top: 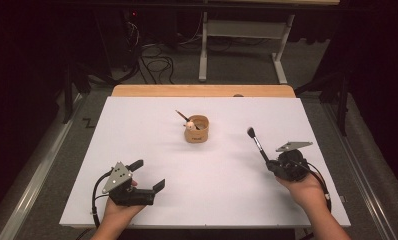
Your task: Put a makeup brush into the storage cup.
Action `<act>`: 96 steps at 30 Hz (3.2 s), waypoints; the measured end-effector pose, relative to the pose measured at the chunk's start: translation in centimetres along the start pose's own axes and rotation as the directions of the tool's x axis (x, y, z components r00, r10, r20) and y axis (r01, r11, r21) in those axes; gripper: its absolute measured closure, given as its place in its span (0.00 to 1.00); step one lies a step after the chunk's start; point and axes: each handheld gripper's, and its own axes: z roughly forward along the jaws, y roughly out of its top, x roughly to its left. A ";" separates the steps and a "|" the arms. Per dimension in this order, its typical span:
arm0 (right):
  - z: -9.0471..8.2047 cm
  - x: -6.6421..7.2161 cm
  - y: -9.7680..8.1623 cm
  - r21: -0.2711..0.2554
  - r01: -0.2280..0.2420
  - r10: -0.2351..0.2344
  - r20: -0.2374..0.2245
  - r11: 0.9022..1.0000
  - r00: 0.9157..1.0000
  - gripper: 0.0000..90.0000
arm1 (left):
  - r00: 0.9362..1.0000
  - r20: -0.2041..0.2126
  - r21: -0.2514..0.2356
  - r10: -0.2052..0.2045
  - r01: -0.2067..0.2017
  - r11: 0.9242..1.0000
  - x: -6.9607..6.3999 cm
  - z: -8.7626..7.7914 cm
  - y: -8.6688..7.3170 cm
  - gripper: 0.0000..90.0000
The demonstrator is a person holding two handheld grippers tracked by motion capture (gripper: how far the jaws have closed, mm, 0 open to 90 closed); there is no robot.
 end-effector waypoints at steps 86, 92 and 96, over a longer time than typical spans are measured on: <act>-0.1 5.7 -3.7 -0.548 -0.016 -0.070 -0.136 0.836 0.988 0.90 | 1.000 0.004 0.009 0.009 -0.009 1.000 -0.7 0.7 -0.1 0.00; 0.0 6.8 -3.4 -0.548 -0.003 -0.101 -0.159 0.837 0.982 0.90 | 1.000 0.011 0.006 0.006 -0.006 1.000 -0.8 0.7 -0.1 0.00; 0.1 7.5 -3.2 -0.553 0.013 -0.128 -0.170 0.833 0.977 0.90 | 1.000 0.020 0.006 0.009 -0.009 1.000 -1.0 0.7 0.0 0.00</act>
